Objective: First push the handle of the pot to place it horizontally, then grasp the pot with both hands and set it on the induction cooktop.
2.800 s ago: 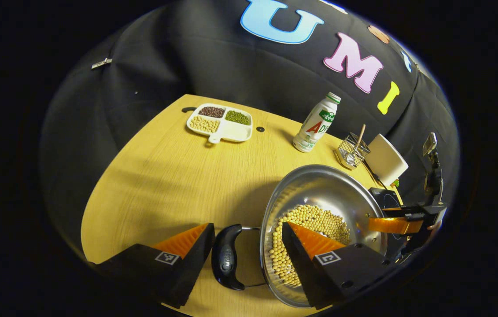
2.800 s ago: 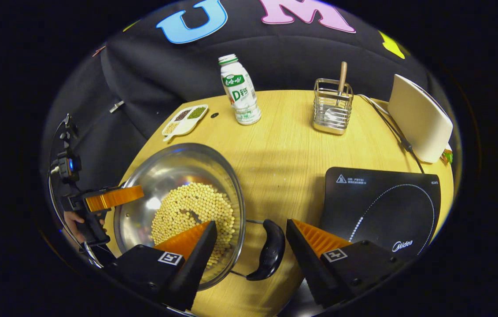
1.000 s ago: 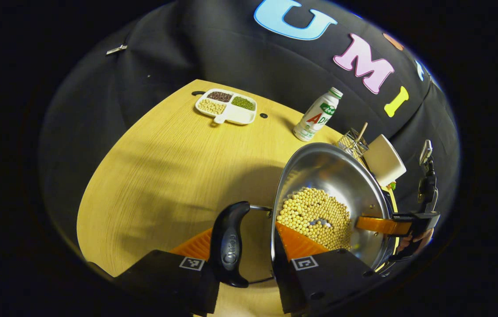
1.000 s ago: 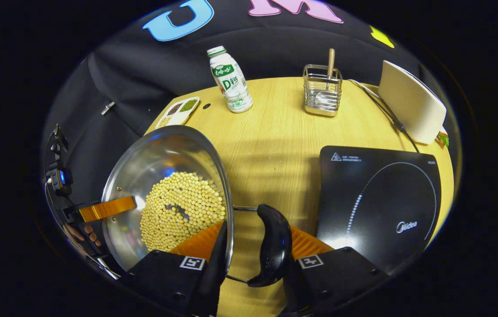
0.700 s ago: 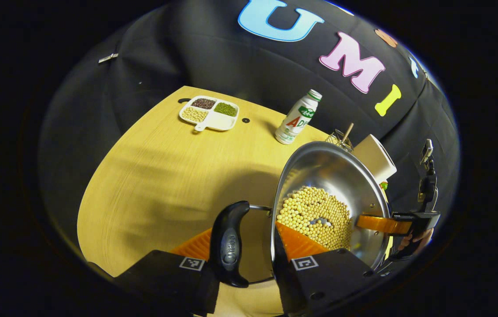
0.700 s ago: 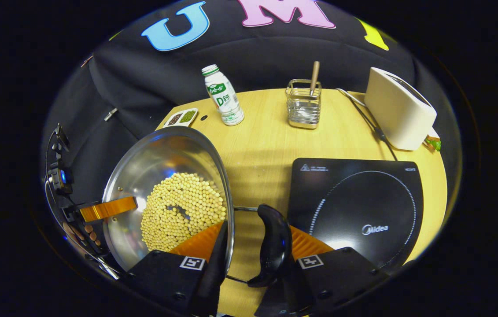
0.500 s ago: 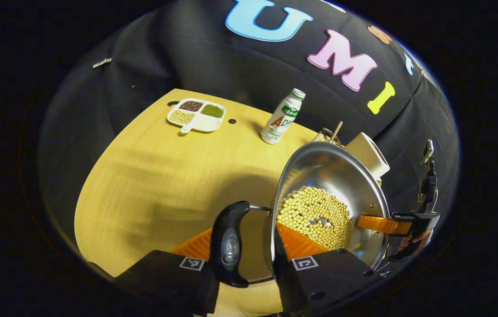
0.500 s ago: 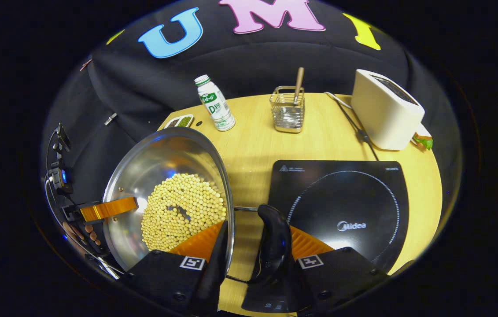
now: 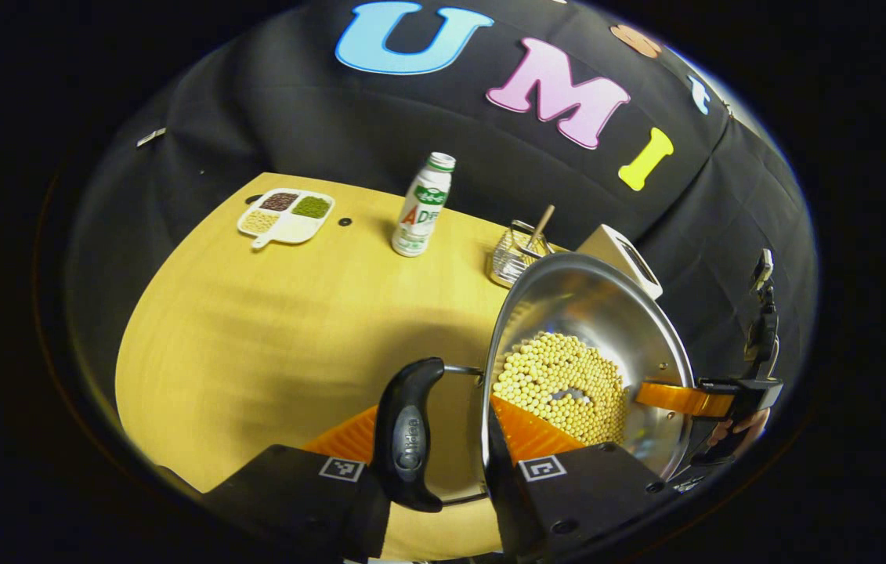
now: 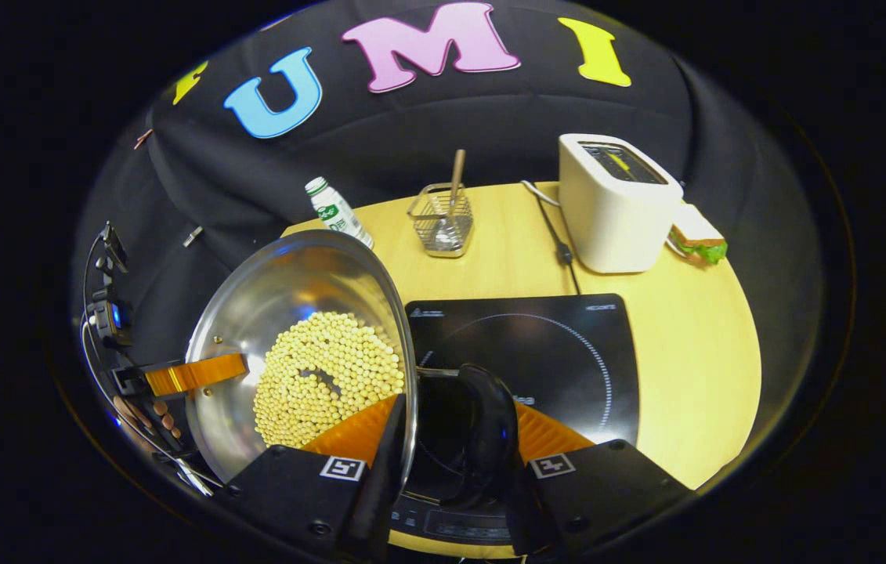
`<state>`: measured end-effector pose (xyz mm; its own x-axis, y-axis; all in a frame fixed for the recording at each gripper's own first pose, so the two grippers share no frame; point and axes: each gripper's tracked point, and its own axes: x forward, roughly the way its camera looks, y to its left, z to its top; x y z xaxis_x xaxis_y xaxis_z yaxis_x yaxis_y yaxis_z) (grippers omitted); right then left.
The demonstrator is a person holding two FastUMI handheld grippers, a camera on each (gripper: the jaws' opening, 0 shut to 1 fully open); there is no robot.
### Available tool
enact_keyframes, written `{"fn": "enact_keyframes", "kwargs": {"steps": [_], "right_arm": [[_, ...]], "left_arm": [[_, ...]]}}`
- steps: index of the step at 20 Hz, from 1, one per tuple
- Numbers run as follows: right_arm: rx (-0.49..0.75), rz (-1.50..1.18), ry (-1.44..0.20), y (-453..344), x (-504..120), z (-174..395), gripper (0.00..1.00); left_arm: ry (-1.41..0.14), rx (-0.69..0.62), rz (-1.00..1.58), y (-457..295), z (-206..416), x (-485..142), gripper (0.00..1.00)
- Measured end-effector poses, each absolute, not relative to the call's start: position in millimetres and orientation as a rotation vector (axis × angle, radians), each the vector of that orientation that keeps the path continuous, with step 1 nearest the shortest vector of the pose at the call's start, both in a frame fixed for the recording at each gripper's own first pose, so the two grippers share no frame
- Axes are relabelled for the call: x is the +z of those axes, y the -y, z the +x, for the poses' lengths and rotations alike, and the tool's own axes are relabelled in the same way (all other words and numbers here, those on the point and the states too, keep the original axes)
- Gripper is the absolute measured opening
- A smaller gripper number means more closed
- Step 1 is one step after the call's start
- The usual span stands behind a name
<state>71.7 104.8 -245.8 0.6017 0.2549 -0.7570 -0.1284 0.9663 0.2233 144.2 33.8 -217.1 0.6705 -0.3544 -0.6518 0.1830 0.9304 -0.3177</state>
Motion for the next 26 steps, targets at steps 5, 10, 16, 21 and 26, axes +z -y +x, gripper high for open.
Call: {"fn": "enact_keyframes", "kwargs": {"steps": [5, 10, 16, 21, 26], "right_arm": [[0.178, 0.183, -0.904, -49.3, -249.1, 73.6, 0.61], [0.142, 0.191, -0.912, -7.5, -256.7, 77.7, 0.61], [0.112, 0.184, -0.921, 22.5, -275.0, 91.5, 0.61], [0.107, 0.181, -0.933, 31.9, -289.7, 103.9, 0.61], [0.108, 0.181, -0.937, 35.6, -297.2, 111.5, 0.61]], "left_arm": [[-0.789, -0.338, -0.210, 20.3, 150.3, -221.6, 0.57], [-0.805, -0.356, -0.208, 62.6, 154.9, -235.5, 0.57], [-0.821, -0.344, -0.243, 100.4, 158.6, -258.2, 0.57], [-0.828, -0.322, -0.248, 98.8, 171.0, -275.0, 0.57], [-0.829, -0.320, -0.246, 103.5, 176.9, -283.4, 0.57]]}}
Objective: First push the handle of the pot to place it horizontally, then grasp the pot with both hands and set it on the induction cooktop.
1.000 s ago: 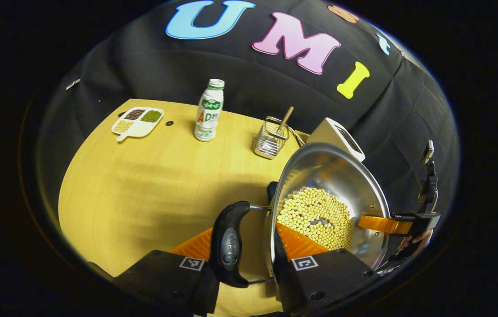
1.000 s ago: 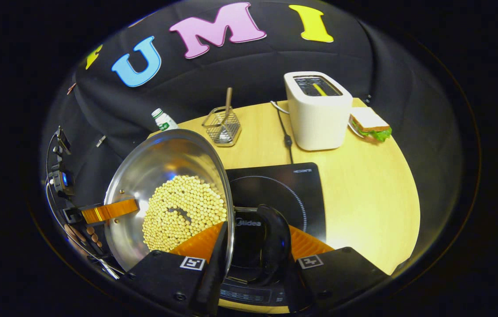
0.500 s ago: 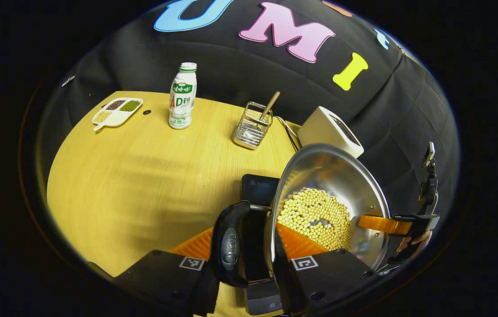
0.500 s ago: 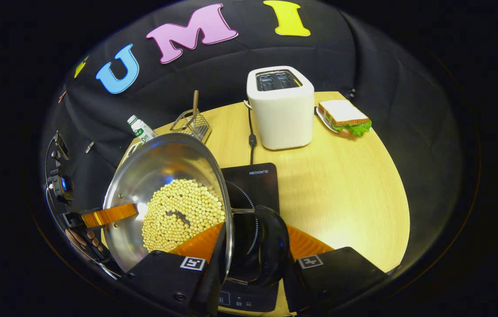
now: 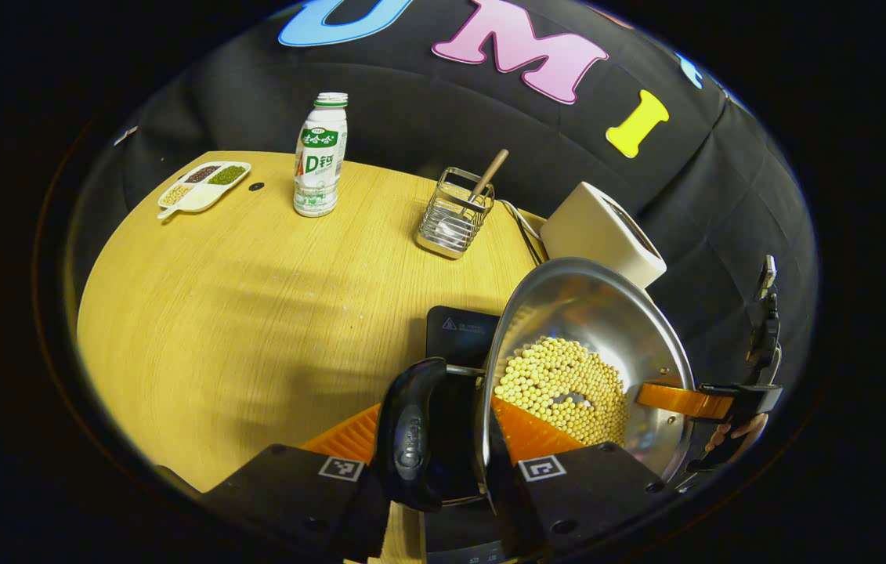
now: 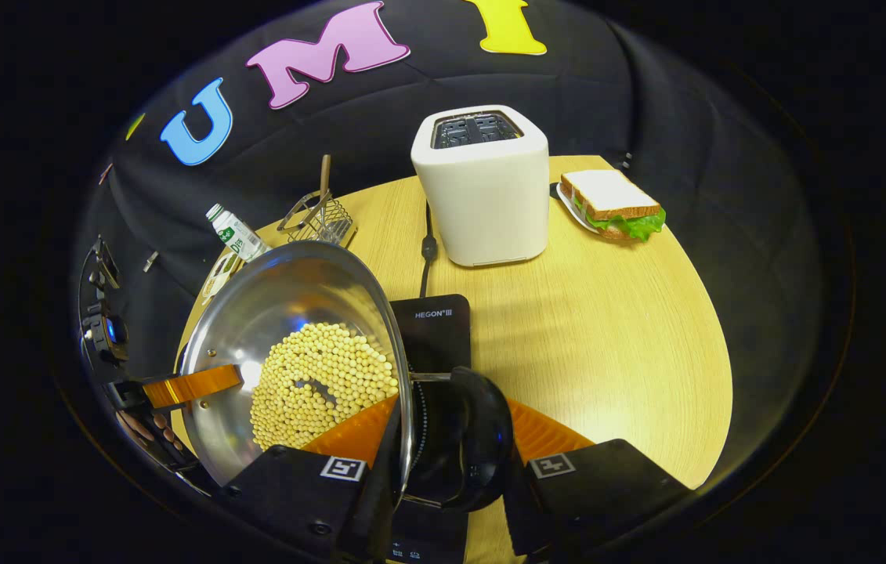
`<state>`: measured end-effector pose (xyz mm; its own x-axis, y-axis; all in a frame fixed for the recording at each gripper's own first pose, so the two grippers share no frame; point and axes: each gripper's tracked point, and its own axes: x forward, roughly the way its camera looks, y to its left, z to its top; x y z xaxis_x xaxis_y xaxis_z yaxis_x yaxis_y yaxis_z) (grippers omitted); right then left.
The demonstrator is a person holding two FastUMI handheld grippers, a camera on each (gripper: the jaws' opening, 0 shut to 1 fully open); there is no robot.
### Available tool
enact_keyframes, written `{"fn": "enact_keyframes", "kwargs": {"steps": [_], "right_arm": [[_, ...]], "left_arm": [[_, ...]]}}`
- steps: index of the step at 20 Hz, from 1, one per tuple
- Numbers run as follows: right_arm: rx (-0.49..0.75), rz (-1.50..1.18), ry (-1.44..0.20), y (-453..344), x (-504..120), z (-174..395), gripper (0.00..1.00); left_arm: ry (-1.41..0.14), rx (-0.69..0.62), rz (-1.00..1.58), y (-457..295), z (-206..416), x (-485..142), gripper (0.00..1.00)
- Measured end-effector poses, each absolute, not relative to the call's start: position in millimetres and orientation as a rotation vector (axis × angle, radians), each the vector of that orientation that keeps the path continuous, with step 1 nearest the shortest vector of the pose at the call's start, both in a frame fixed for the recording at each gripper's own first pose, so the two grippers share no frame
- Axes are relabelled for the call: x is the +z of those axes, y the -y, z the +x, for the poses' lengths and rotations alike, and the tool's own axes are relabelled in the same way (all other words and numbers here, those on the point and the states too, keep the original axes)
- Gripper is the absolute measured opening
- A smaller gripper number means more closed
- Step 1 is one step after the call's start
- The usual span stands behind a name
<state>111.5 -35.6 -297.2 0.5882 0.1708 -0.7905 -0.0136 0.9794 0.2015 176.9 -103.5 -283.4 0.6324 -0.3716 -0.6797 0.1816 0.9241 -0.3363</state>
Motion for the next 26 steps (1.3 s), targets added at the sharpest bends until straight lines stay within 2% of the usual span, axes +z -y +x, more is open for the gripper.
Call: {"fn": "enact_keyframes", "kwargs": {"steps": [5, 7, 8, 10, 11, 12, 17, 18, 19, 20, 22, 23, 25, 26], "right_arm": [[0.110, 0.166, -0.943, 40.2, -303.9, 110.7, 0.61], [0.108, 0.179, -0.945, 39.5, -305.6, 111.4, 0.57], [0.109, 0.178, -0.949, 41.1, -308.6, 111.5, 0.61], [0.107, 0.202, -0.949, 41.2, -308.1, 110.0, 0.61], [0.112, 0.196, -0.942, 40.0, -307.6, 110.3, 0.58], [0.113, 0.192, -0.938, 39.8, -307.3, 111.4, 0.61], [0.097, 0.188, -0.941, 41.3, -306.9, 112.3, 0.62], [0.091, 0.181, -0.938, 42.3, -305.7, 112.2, 0.58], [0.088, 0.176, -0.936, 43.1, -305.8, 111.5, 0.64], [0.084, 0.173, -0.932, 42.9, -304.9, 112.0, 0.65], [0.087, 0.182, -0.923, 42.0, -299.8, 111.6, 0.73], [0.086, 0.185, -0.918, 42.2, -296.7, 111.0, 0.84], [0.082, 0.187, -0.907, 42.5, -292.1, 109.1, 1.00], [0.080, 0.187, -0.898, 43.3, -285.8, 107.6, 0.99]], "left_arm": [[-0.845, -0.324, -0.256, 105.4, 175.8, -296.0, 0.57], [-0.833, -0.325, -0.255, 105.7, 177.3, -293.1, 0.58], [-0.828, -0.329, -0.251, 106.1, 178.3, -293.1, 0.57], [-0.831, -0.331, -0.249, 105.9, 177.3, -294.0, 0.58], [-0.834, -0.334, -0.255, 105.9, 177.2, -294.6, 0.58], [-0.835, -0.333, -0.256, 106.3, 177.7, -295.1, 0.59], [-0.863, -0.308, -0.222, 104.4, 173.5, -298.6, 0.63], [-0.861, -0.301, -0.211, 103.9, 173.4, -297.5, 0.62], [-0.855, -0.293, -0.203, 103.5, 174.1, -296.6, 0.67], [-0.845, -0.285, -0.200, 101.9, 174.8, -293.2, 0.65], [-0.835, -0.290, -0.223, 104.6, 174.4, -287.4, 0.73], [-0.834, -0.282, -0.229, 102.8, 174.0, -284.5, 0.77], [-0.833, -0.258, -0.222, 94.5, 172.7, -280.0, 0.96], [-0.833, -0.254, -0.218, 92.4, 169.6, -278.6, 0.96]]}}
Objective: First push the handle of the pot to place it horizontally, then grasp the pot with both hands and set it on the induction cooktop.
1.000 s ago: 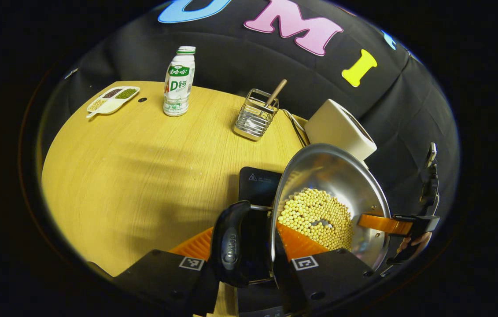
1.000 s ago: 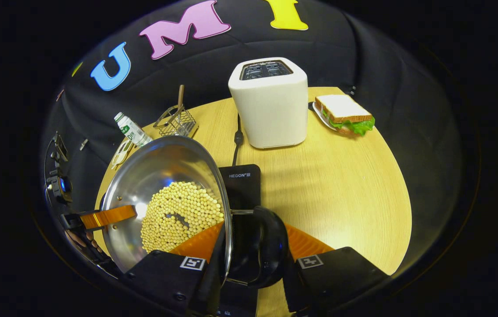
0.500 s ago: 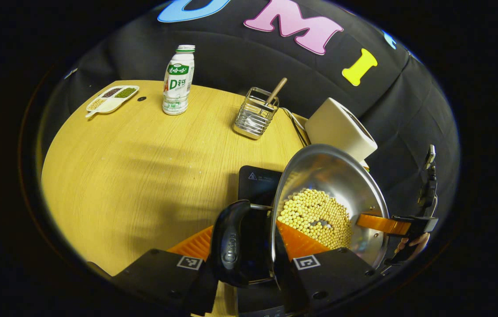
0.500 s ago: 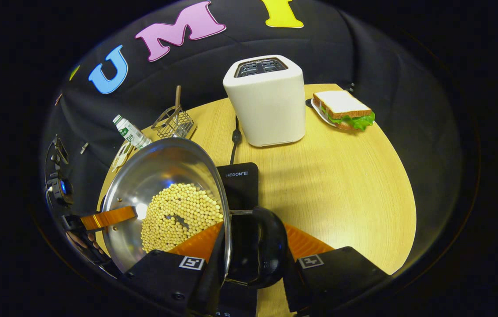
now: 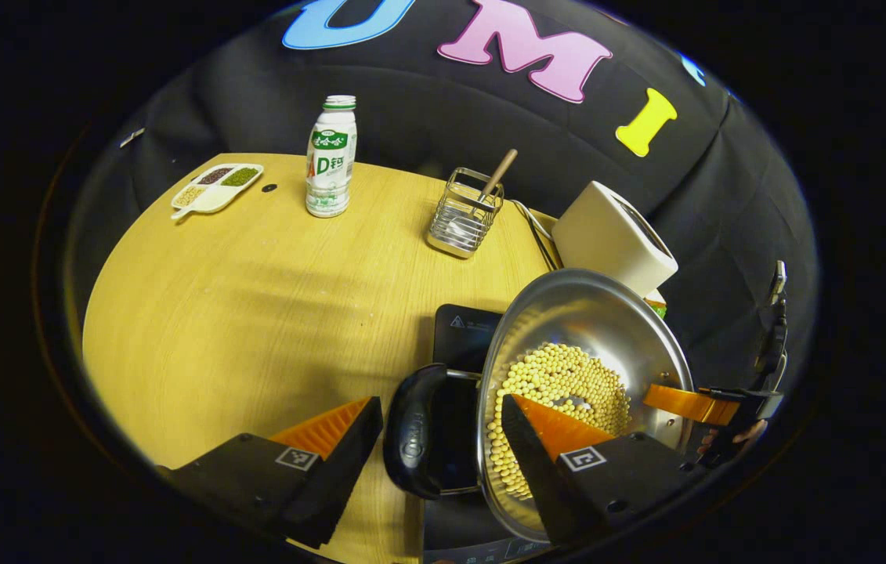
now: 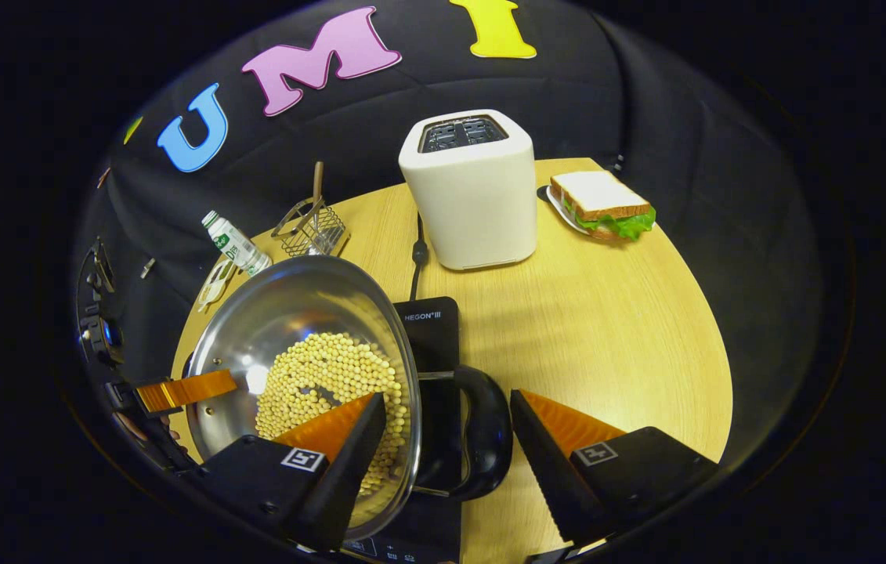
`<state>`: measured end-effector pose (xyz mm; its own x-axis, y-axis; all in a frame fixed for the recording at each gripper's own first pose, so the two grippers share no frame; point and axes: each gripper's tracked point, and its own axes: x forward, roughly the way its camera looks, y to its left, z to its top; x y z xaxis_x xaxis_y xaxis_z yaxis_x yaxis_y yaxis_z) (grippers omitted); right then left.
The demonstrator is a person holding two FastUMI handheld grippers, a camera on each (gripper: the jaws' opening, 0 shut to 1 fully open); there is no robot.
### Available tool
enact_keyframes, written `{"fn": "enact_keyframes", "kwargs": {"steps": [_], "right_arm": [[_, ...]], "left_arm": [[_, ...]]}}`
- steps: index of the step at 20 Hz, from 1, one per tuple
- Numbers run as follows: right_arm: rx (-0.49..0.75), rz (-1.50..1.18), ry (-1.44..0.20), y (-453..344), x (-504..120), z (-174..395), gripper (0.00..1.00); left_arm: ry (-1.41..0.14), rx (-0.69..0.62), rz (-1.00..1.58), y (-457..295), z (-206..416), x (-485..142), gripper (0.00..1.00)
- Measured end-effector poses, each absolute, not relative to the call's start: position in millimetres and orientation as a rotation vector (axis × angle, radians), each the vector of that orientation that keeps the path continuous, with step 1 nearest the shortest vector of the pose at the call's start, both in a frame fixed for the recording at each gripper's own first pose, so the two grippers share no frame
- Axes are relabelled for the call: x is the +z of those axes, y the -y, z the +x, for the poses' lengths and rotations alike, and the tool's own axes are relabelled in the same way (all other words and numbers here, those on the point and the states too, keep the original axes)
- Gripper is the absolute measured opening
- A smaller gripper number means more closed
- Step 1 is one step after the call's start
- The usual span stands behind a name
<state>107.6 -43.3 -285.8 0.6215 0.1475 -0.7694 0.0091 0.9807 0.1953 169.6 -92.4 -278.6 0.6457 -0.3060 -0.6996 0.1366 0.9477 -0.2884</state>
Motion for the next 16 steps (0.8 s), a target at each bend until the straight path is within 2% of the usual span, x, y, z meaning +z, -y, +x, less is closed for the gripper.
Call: {"fn": "enact_keyframes", "kwargs": {"steps": [9, 16], "right_arm": [[0.006, 0.134, -0.764, 56.6, -229.5, 91.6, 0.99], [-0.041, 0.001, -0.454, 62.1, -135.1, 79.1, 0.99]], "left_arm": [[-0.671, -0.240, -0.133, 71.2, 142.8, -211.9, 0.96], [-0.379, -0.185, -0.028, 45.0, 101.8, -108.0, 0.96]]}}
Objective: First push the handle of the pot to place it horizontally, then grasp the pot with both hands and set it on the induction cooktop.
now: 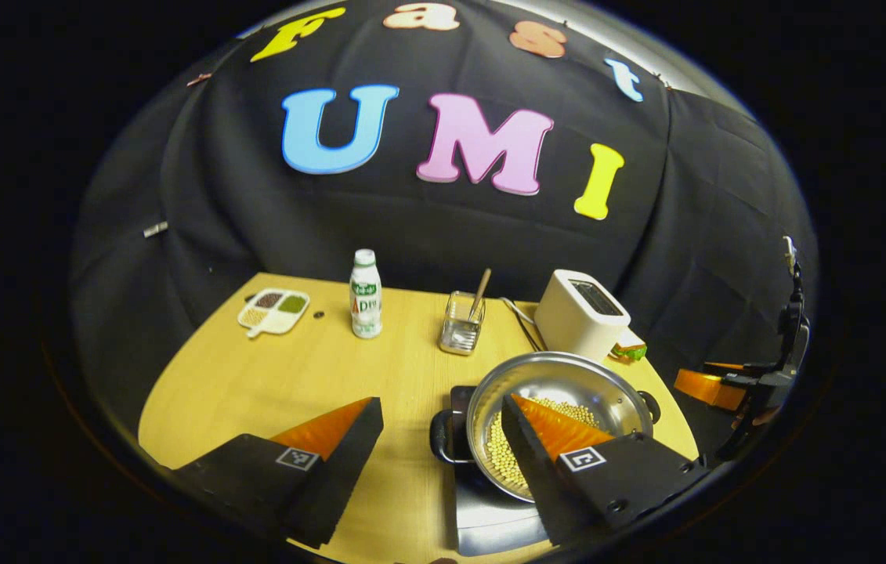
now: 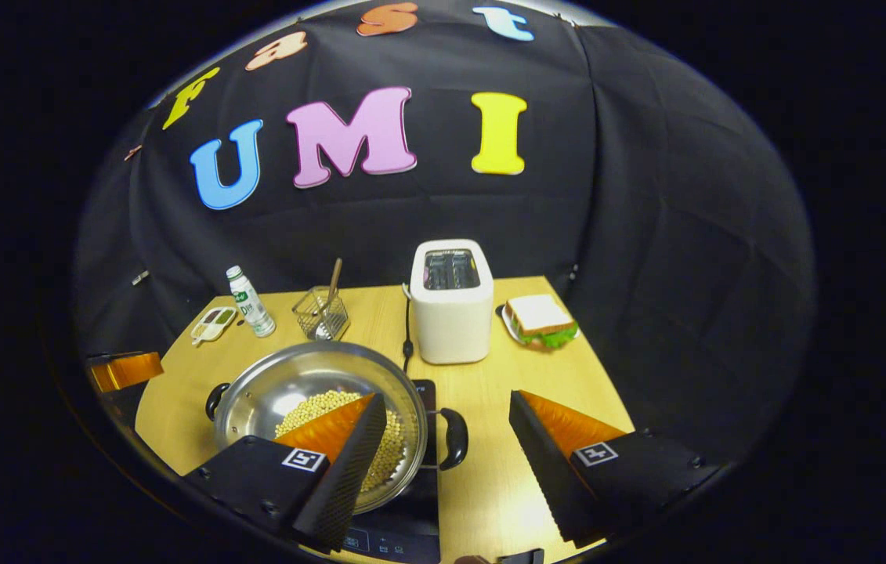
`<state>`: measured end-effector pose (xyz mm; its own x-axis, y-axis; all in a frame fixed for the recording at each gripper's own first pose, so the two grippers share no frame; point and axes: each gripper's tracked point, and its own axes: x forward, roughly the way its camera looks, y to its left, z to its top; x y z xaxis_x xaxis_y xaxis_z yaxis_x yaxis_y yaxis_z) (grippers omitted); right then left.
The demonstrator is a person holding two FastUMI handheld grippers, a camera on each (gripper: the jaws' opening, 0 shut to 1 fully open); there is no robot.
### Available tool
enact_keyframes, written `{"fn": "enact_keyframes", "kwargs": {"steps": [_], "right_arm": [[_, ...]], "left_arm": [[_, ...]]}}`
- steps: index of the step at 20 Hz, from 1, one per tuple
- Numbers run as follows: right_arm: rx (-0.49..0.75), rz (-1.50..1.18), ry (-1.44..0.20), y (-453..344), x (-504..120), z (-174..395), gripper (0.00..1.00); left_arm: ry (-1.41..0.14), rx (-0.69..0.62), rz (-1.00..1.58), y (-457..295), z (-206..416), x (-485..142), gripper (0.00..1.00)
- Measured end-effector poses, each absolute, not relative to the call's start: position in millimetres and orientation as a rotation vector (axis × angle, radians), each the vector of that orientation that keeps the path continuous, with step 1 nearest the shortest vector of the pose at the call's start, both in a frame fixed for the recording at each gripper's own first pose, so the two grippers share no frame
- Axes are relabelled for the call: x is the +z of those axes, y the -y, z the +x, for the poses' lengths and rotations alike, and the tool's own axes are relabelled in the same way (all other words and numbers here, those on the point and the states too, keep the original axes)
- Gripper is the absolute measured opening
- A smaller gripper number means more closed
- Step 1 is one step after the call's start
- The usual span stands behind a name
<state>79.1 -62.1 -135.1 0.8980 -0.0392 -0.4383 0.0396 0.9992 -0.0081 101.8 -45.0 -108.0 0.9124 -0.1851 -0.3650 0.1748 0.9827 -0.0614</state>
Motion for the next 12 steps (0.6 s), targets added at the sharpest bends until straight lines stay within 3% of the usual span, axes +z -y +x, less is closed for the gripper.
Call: {"fn": "enact_keyframes", "kwargs": {"steps": [7, 12], "right_arm": [[-0.019, -0.013, -0.229, 47.9, -66.2, 25.9, 0.99], [-0.028, 0.035, -0.138, 43.2, -35.4, -3.6, 0.99]], "left_arm": [[-0.131, -0.089, -0.017, 26.3, 17.8, -41.0, 0.95], [-0.040, -0.010, 0.015, 6.9, -16.5, -19.1, 0.95]]}}
